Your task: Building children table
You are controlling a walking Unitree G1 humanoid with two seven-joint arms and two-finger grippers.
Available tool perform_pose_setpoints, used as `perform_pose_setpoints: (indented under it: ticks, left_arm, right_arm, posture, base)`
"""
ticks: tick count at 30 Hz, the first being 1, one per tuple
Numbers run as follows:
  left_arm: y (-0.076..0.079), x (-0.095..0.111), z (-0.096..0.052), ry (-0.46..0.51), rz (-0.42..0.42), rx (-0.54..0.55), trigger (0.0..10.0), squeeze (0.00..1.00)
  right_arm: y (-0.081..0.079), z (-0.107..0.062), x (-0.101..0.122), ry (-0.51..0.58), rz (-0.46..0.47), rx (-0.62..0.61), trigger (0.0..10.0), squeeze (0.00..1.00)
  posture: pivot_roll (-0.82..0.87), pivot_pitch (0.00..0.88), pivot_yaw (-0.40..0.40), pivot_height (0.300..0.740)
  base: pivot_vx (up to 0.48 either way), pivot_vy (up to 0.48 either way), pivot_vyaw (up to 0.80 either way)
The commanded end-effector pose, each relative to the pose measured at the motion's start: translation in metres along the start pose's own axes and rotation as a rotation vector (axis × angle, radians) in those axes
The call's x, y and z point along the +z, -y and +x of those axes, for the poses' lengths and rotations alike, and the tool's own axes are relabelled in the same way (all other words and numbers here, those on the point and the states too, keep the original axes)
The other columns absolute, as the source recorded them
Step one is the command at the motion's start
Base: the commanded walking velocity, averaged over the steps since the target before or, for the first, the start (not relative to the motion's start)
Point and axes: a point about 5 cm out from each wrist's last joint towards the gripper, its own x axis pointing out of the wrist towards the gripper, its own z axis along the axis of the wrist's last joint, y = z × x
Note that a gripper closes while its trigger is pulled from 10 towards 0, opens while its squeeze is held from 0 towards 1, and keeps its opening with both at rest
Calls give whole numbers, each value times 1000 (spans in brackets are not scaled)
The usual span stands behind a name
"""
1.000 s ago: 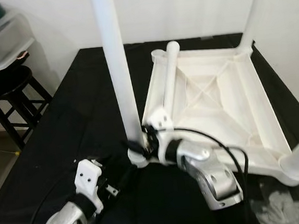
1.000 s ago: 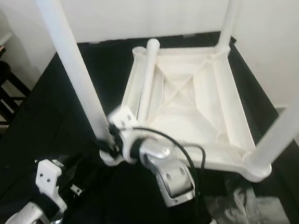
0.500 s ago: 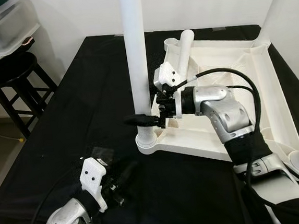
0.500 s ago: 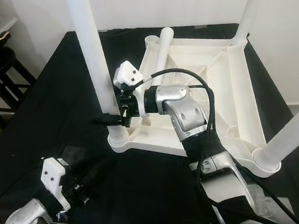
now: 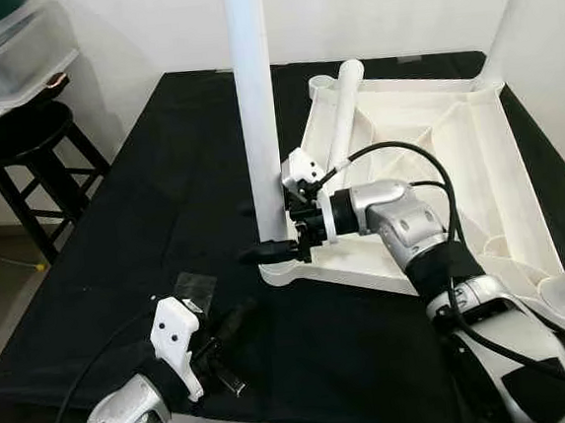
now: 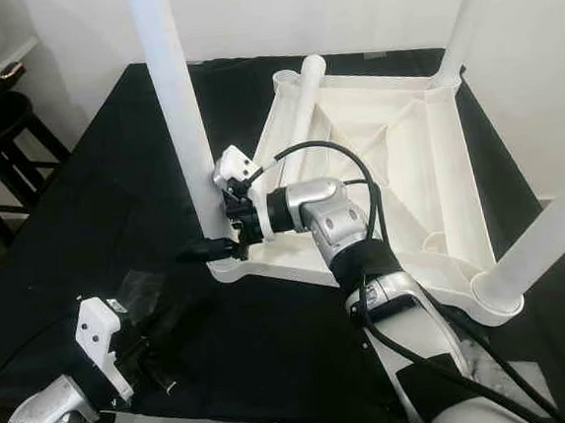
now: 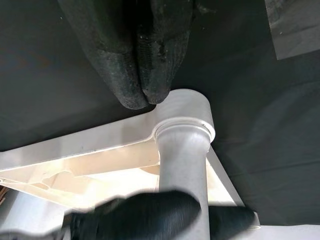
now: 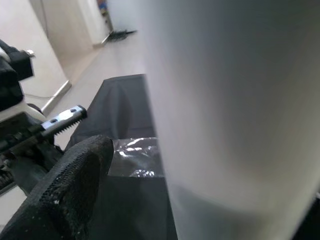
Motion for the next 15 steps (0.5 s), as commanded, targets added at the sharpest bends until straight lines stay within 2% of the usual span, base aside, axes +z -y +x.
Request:
perform_pose_setpoints:
  ticks: [1, 2, 3, 4, 7, 9, 10, 11, 12, 13, 14, 15]
  left_arm:
    - [0, -1, -4, -16, -5, -4, 0, 0]
    - [-1, 0, -5, -15, -4, 3, 353, 0]
    - [-1, 0, -5, -15, -4, 3, 353, 0]
    - [-1, 1, -5, -13, -5, 10, 10000, 0]
    - [-1, 1, -5, -13, -5, 16, 10000, 0]
    - [-1, 1, -5, -13, -5, 16, 10000, 0]
    - [-1, 1, -6, -17, -4, 14, 10000, 0]
    - [-1, 1, -6, -19, -2, 13, 10000, 0]
    - [-1, 1, -6, -19, -2, 13, 10000, 0]
    - [-1, 1, -7, -22, 0, 12, 10000, 0]
    - [-1, 1, -7, -23, 6, 11, 10000, 0]
    - [-2, 1, -7, -24, 10, 10, 10000, 0]
  right_arm:
    - [-1, 0, -9, 18, 42, -15, 10000, 941]
    - [-1, -4, -14, 25, 60, -46, 10000, 1000]
    - [-1, -4, -14, 25, 60, -46, 10000, 1000]
    - [-2, -7, -19, 45, 77, -87, 10000, 1000]
    - [-8, -10, -31, 69, 91, -175, 10000, 1000]
    - [-8, -10, -31, 69, 91, -175, 10000, 1000]
    - [-17, -7, -38, 61, 94, -221, 10000, 1000]
    - [-34, 2, -49, 38, 101, -292, 10000, 1000]
    - [-34, 2, -49, 38, 101, -292, 10000, 1000]
    - [-58, 17, -60, -15, 94, -384, 10000, 1000]
    - [-81, 30, -60, -36, 70, -461, 10000, 1000]
    - [-95, 37, -57, -39, 53, -509, 10000, 1000]
  posture:
    - [25, 162, 16, 740]
    - [17, 169, 18, 740]
    - [17, 169, 18, 740]
    - [12, 172, 20, 740]
    - [8, 182, 19, 740]
    - [8, 182, 19, 740]
    - [-1, 189, 18, 740]
    - [-6, 198, 15, 740]
    - [-6, 198, 15, 740]
    - [-11, 205, 18, 740]
    - [-17, 209, 24, 740]
    - [-17, 209, 23, 740]
  base:
    - [0, 0, 0]
    - [0, 0, 0]
    - [0, 0, 0]
    - [0, 0, 0]
    - [0, 0, 0]
    - [0, 0, 0]
    - [0, 0, 0]
    - [0, 0, 0]
    - [0, 0, 0]
    - [0, 0, 0]
    - [0, 0, 0]
    - [0, 0, 0]
